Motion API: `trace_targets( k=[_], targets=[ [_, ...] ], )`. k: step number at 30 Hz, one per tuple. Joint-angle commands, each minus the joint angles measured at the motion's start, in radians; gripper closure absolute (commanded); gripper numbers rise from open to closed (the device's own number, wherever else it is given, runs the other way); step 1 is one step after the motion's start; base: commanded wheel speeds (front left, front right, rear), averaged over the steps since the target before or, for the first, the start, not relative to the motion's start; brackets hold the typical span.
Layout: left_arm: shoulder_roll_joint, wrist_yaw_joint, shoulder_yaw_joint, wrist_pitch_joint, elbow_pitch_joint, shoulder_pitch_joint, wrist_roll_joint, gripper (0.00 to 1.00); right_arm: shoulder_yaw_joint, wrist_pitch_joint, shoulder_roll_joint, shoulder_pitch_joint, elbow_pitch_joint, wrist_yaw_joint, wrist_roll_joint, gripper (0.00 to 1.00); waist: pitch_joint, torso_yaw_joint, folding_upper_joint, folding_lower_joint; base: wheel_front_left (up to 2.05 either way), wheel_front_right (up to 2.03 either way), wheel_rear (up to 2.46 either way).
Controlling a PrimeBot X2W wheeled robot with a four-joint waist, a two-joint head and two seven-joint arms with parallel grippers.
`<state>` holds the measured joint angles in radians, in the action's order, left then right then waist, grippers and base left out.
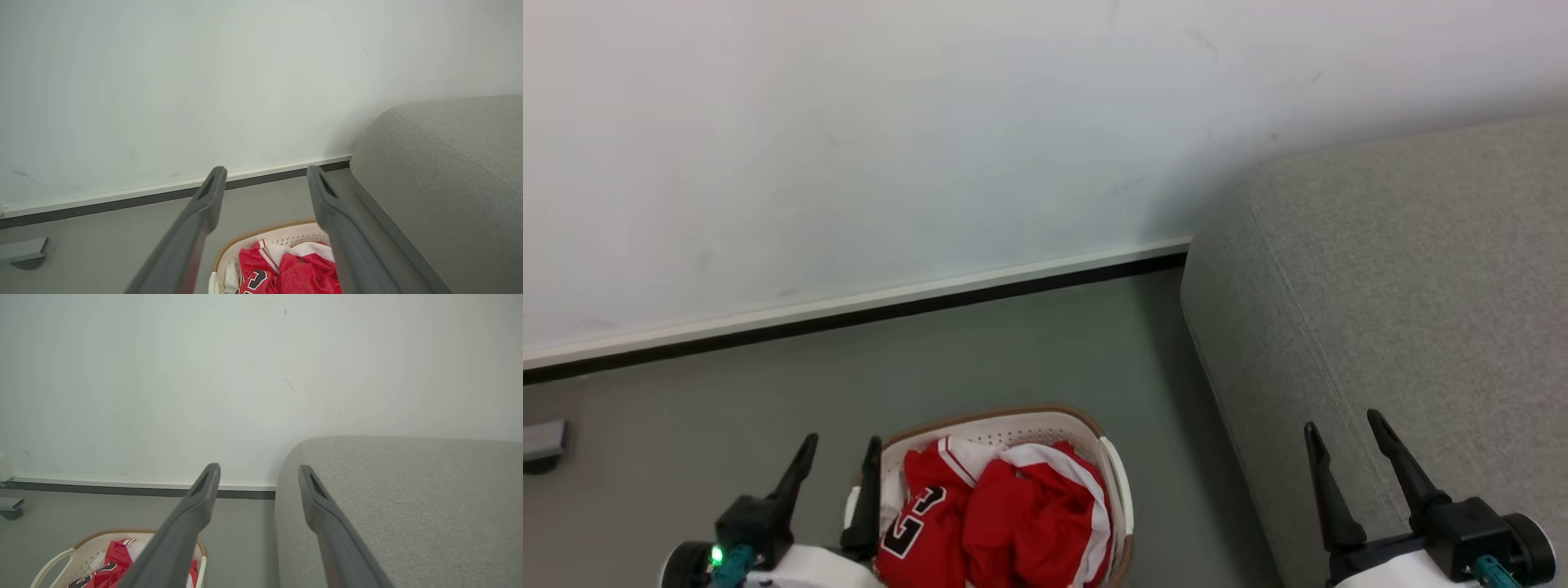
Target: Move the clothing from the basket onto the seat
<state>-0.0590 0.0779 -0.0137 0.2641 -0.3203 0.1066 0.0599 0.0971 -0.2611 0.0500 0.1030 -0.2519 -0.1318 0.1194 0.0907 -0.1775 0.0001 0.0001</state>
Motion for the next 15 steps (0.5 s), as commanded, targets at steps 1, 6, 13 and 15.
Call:
trace_targets(
  k=[1, 6, 13, 15],
  targets=[
    [-0.014, 0.011, -0.011, 0.001, -0.017, 0.033, -0.015, 0.00, 0.004, -0.003, 0.000, 0.020, 0.012, 0.002, 0.001, 0.00, 0.061, -0.052, -0.0001, -0.0001, 0.00, 0.00, 0.00],
    [-0.037, 0.036, -0.072, 0.001, -0.115, 0.124, -0.031, 0.00, 0.016, -0.003, -0.001, 0.055, 0.042, 0.002, 0.020, 0.00, 0.149, -0.110, -0.0001, -0.0001, 0.00, 0.00, 0.00],
    [-0.078, 0.051, -0.189, -0.007, -0.319, 0.291, -0.053, 0.00, 0.025, -0.003, -0.001, 0.105, 0.109, 0.002, 0.055, 0.00, 0.298, -0.165, -0.0001, -0.0001, 0.00, 0.00, 0.00],
    [-0.084, 0.053, -0.223, -0.030, -0.389, 0.345, -0.058, 0.00, 0.026, -0.003, -0.001, 0.117, 0.130, 0.002, 0.065, 0.00, 0.338, -0.171, -0.0001, -0.0001, 0.00, 0.00, 0.00]
  ],
)
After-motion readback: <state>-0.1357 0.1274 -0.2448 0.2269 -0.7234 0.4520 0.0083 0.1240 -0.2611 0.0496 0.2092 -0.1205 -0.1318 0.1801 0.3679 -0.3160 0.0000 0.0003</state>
